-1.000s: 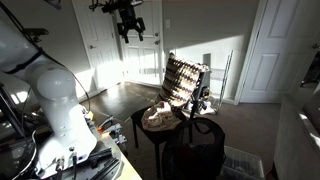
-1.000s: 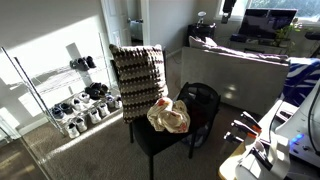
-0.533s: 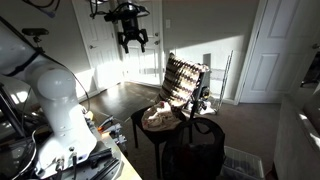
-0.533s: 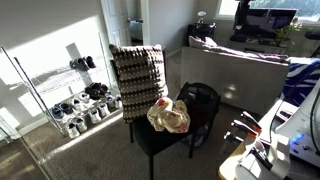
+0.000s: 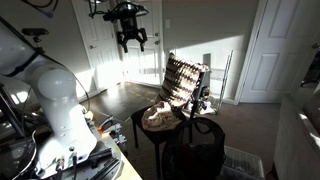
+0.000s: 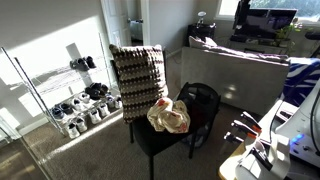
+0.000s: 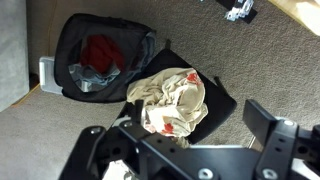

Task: Put the peach shirt in the laundry basket

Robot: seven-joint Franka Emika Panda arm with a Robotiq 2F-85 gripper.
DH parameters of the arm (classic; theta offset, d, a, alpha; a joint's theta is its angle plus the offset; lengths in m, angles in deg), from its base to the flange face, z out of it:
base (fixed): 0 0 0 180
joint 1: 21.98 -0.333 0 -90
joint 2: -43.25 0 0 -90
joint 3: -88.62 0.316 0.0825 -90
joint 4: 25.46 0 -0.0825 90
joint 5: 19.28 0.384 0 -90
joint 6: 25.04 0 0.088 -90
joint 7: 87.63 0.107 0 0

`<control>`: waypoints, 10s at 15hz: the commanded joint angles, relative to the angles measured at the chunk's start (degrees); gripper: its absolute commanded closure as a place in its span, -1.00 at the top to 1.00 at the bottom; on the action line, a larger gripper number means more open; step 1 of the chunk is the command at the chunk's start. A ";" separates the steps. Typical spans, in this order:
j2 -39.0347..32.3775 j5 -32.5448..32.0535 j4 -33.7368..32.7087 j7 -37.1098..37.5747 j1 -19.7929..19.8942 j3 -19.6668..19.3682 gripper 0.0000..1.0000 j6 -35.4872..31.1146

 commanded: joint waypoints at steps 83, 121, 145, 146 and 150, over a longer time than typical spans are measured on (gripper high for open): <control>-97.46 2.95 -43.22 19.43 1.07 5.84 1.00 -56.49; -62.82 2.82 -11.79 6.54 12.71 11.23 -0.96 -61.50; -54.98 35.35 2.82 15.38 -36.21 -46.85 -0.96 -93.45; -55.71 36.18 2.34 16.10 -37.27 -48.07 -0.96 -93.41; -59.42 39.87 1.94 16.79 -40.94 -52.36 -0.96 -93.36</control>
